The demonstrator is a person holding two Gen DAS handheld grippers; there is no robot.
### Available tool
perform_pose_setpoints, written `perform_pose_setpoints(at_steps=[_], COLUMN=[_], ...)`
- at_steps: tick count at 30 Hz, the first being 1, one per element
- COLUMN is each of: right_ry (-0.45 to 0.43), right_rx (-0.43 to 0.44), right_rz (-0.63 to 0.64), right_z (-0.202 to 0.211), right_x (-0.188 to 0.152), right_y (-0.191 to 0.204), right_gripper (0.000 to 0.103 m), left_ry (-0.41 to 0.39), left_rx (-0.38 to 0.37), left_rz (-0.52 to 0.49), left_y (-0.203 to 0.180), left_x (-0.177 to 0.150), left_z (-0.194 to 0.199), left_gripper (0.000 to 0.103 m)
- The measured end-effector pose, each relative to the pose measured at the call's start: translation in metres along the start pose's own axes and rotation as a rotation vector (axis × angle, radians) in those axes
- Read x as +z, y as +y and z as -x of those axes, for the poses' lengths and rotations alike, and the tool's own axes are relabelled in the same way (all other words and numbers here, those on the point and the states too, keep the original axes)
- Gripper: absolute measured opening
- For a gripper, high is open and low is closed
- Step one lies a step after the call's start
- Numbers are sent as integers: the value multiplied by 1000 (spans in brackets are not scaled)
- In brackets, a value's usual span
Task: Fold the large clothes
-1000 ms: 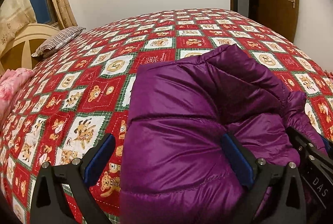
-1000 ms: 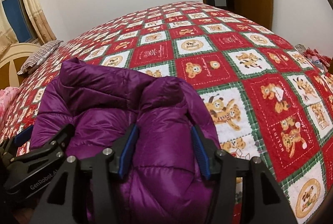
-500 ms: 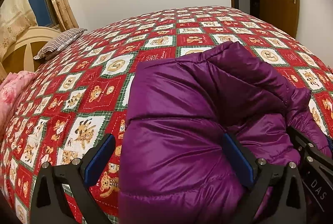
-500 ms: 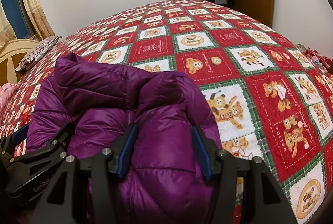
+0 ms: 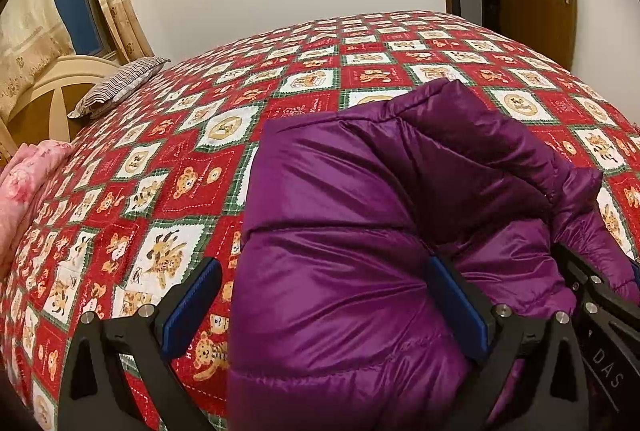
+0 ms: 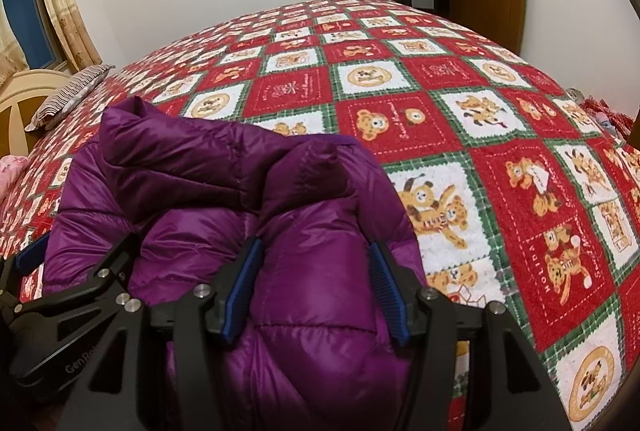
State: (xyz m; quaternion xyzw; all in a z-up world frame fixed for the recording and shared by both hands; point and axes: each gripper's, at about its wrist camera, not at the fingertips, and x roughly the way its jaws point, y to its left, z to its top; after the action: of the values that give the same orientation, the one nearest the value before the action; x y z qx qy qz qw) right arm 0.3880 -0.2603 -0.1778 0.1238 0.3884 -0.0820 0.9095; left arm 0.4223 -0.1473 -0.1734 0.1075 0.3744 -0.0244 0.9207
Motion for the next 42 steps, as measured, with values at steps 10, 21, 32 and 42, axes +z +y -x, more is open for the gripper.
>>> perform_pose_setpoints(at_steps=[10,21,32,42], right_ry=[22,28,30,-79], right_rx=[104,189,359,467], right_rz=[-16,-25,-72,31], right_z=[9,16,19,74], right_x=[2,-17,-22,-11], right_y=[-18,-26,-32,24], right_gripper=[62,64,30,21], left_ry=[31,80,-29,-199], left_rx=[-168,-373,-351,-167], left_rz=[15,47,-71,-75], left_y=[43,45,21,80], left_x=[-8,-26,-27,-17], left_z=[40,18,53,148], left_gripper=[102,102,38,28])
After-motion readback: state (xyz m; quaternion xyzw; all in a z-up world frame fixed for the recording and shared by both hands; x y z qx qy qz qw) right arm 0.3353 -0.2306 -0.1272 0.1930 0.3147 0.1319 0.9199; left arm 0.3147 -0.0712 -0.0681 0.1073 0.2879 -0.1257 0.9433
